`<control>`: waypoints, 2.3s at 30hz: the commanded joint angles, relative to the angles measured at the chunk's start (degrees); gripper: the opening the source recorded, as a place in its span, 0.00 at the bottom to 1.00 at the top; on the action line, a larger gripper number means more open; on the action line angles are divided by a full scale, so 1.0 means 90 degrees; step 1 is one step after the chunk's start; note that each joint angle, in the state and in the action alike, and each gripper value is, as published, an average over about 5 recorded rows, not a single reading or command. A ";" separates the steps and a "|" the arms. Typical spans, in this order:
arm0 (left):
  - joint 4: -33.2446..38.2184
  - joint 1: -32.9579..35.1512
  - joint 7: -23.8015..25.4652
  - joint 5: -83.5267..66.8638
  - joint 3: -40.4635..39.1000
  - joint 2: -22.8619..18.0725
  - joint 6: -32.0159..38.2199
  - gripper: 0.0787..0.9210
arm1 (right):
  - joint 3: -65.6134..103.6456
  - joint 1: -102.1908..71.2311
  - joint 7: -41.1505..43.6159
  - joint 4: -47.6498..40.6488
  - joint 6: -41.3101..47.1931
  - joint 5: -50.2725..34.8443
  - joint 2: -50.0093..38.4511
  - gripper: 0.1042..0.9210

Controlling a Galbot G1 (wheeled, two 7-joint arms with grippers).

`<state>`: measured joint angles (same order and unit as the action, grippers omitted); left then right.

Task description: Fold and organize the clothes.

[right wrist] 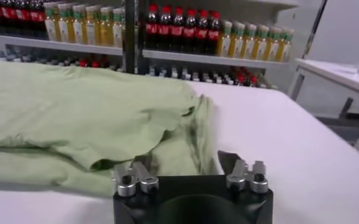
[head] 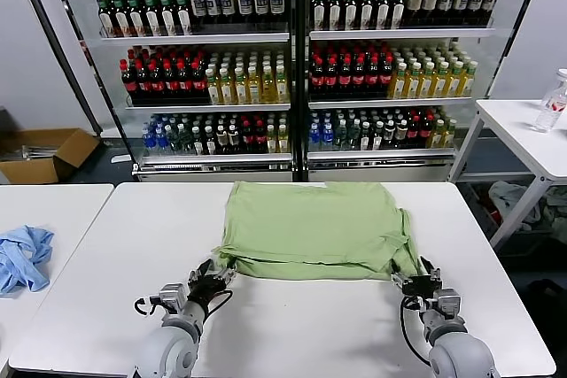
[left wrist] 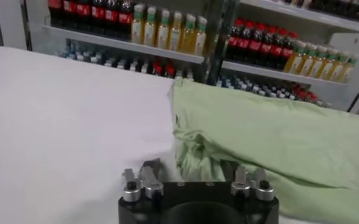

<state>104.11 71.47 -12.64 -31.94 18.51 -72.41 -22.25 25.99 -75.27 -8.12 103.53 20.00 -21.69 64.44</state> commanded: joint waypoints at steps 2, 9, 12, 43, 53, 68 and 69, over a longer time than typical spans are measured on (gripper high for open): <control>-0.0098 -0.0031 -0.0010 -0.0136 -0.0027 -0.0034 -0.0022 0.46 | -0.0084 0.0012 -0.0015 -0.0044 0.0132 -0.0173 -0.0003 0.39; 0.0111 0.0146 0.0023 -0.0285 0.0027 -0.0016 0.0007 0.23 | 0.0044 -0.0305 0.0017 0.0241 0.0097 -0.0167 -0.0056 0.14; 0.0437 0.0457 0.0021 -0.0285 0.0082 -0.0002 0.0013 0.13 | 0.0180 -0.0611 0.0014 0.0512 0.0096 -0.0150 -0.0072 0.06; 0.3143 0.4078 -0.0280 0.0542 0.0815 0.0457 0.0333 0.01 | 0.1370 -0.3809 0.0067 0.2921 0.0110 0.0988 0.0360 0.10; 0.3238 0.3284 -0.0268 0.0227 0.1273 0.1084 0.0324 0.23 | 0.1571 -0.2858 -0.0066 0.3003 0.0022 0.0626 0.0005 0.46; 0.0222 -0.0691 -0.0450 -0.0633 -0.0079 0.1631 0.0092 0.75 | -0.0954 0.1853 -0.0374 -0.0068 0.0701 -0.0607 -0.0609 0.88; 0.0063 -0.0901 -0.0478 -0.0691 -0.0201 0.1636 0.0058 0.78 | -0.1108 0.2191 -0.0403 -0.0296 0.0748 -0.0690 -0.0578 0.88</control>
<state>121.09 86.14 -16.17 -34.16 24.40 -60.47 -20.52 26.96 -77.27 -10.94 114.63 24.58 -22.84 61.17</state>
